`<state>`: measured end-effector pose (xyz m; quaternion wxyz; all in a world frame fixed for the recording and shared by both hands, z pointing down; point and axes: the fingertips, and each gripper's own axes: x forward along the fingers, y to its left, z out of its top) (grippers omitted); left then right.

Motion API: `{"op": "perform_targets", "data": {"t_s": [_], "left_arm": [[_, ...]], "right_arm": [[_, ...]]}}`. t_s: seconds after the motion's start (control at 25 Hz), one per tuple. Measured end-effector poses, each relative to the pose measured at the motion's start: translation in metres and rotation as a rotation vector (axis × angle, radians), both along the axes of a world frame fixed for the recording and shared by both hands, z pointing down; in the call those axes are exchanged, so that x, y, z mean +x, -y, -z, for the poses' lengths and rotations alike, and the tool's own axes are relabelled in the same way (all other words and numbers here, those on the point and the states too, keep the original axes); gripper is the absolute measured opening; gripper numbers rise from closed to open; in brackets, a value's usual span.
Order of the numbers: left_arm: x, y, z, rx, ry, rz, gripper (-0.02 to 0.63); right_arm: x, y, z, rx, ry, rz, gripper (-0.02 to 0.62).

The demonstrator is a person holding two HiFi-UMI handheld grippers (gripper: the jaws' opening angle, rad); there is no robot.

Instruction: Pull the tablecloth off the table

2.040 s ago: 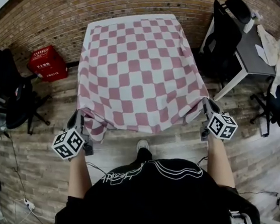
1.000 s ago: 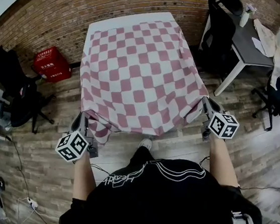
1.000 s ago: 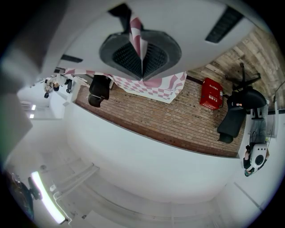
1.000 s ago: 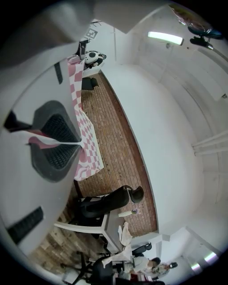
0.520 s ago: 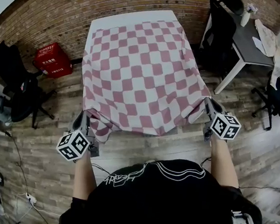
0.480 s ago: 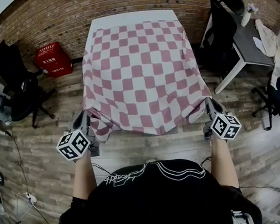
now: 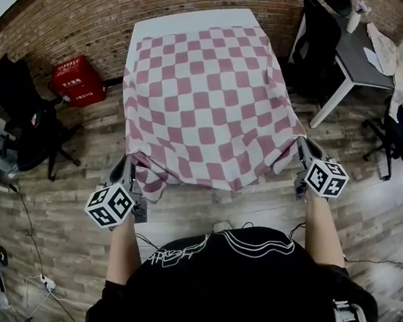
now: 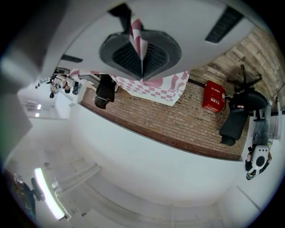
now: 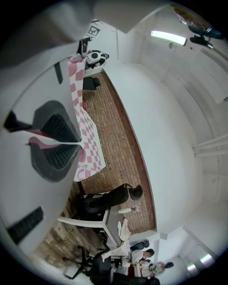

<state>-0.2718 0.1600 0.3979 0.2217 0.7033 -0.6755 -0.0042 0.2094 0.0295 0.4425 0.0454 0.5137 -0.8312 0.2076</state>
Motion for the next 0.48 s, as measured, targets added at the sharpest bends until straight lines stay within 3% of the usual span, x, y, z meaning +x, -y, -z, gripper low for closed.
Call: {"op": "perform_targets", "data": {"t_s": [0.48], "left_arm": [[-0.013,0.004,0.024,-0.016,-0.013,-0.042,0.006]], "right_arm": [[-0.005,-0.001,0.023,-0.021,-0.015,-0.051,-0.002]]}}
